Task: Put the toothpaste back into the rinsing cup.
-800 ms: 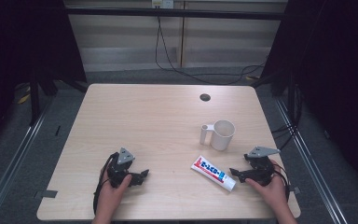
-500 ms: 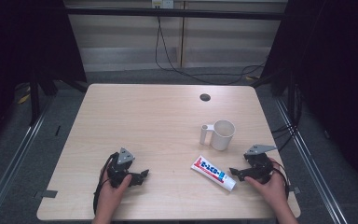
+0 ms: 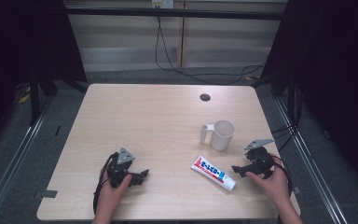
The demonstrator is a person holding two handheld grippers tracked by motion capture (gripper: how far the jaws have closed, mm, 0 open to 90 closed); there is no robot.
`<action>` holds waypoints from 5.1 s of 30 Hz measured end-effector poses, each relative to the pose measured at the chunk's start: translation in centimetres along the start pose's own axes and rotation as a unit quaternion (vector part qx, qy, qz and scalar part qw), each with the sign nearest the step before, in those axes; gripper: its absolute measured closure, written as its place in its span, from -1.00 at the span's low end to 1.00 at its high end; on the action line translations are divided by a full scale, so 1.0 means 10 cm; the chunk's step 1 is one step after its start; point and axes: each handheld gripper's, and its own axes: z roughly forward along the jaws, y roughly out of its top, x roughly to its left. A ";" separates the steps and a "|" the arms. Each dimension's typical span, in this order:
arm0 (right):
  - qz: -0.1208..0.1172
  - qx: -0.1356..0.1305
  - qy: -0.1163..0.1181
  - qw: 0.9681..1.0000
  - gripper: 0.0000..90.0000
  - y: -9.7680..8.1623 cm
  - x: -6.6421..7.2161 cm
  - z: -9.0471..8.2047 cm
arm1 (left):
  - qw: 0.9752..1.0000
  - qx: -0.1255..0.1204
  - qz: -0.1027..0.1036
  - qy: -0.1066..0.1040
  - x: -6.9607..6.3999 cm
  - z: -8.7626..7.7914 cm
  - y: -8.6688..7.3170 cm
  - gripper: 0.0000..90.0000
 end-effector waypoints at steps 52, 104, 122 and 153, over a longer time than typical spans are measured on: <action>-0.087 0.048 0.034 0.994 -0.49 0.56 0.46 -0.16 | 1.000 0.005 0.006 0.002 -0.01 0.00 0.00 -0.66; -0.133 0.109 0.076 0.982 -0.16 0.71 0.87 0.33 | 1.000 0.002 0.005 0.001 0.00 0.00 0.00 -0.66; -0.108 0.133 0.070 0.983 0.07 0.77 0.90 0.36 | 1.000 0.002 0.005 0.001 0.00 0.00 0.00 -0.66; -0.078 0.091 0.065 0.991 0.52 0.86 0.87 0.10 | 1.000 0.002 0.005 0.001 0.00 0.00 0.00 -0.66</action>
